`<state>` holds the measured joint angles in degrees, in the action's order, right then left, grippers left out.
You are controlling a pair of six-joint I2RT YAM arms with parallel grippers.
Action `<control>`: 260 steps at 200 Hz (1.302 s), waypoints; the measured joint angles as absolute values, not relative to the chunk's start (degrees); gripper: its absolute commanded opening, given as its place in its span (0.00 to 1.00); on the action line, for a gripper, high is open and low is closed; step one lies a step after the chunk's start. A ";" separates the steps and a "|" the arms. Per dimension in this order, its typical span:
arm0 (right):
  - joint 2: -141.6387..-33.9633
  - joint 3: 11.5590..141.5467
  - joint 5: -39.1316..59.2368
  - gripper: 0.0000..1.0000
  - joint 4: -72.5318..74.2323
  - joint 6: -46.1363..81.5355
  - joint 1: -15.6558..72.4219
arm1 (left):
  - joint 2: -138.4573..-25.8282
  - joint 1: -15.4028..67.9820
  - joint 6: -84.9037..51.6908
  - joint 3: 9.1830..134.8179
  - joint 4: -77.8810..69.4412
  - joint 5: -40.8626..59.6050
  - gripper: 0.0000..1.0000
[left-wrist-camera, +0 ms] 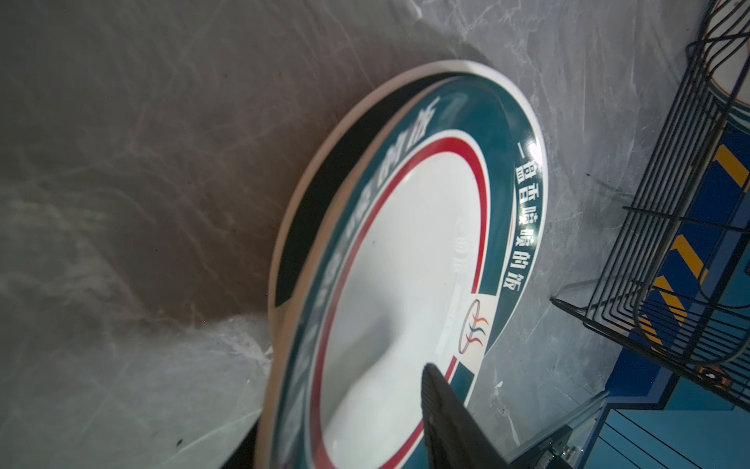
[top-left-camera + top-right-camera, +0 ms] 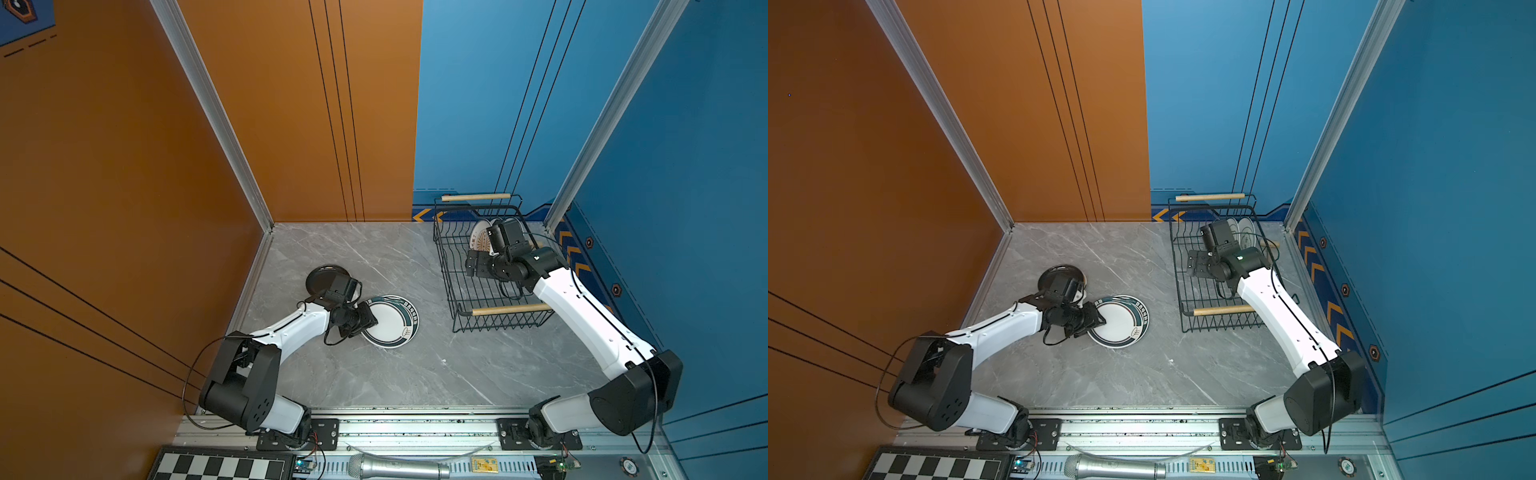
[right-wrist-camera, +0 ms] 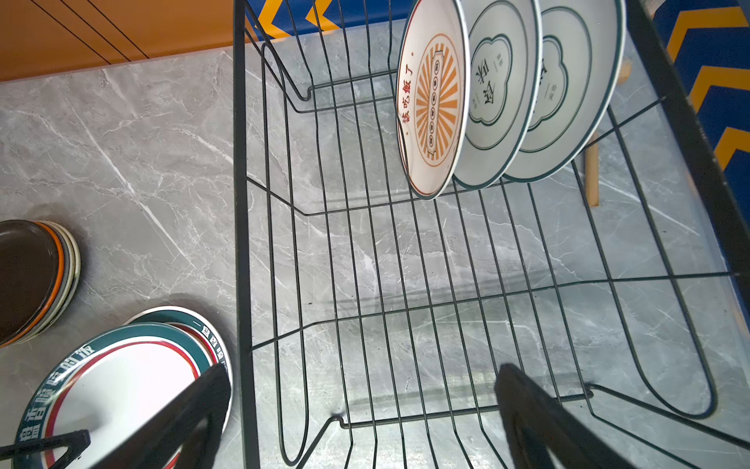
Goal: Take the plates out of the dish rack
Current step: 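Release the plate with the left gripper and lift it clear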
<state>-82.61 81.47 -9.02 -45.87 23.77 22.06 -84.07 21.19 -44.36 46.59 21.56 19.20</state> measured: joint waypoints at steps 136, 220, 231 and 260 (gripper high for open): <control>-82.46 80.16 -8.58 1.00 -45.41 23.77 21.74 | -89.19 24.56 -41.56 53.54 32.08 10.46 0.69; -82.46 80.12 -7.49 1.00 -45.41 23.03 21.19 | -93.06 26.61 -40.40 58.72 36.23 7.49 0.69; -82.46 80.12 -7.29 1.00 -45.41 22.65 20.97 | -94.17 26.87 -40.23 59.77 36.60 7.29 0.69; -82.48 80.12 -7.01 1.00 -45.43 21.82 20.58 | -95.72 27.57 -39.86 61.25 37.58 6.55 0.70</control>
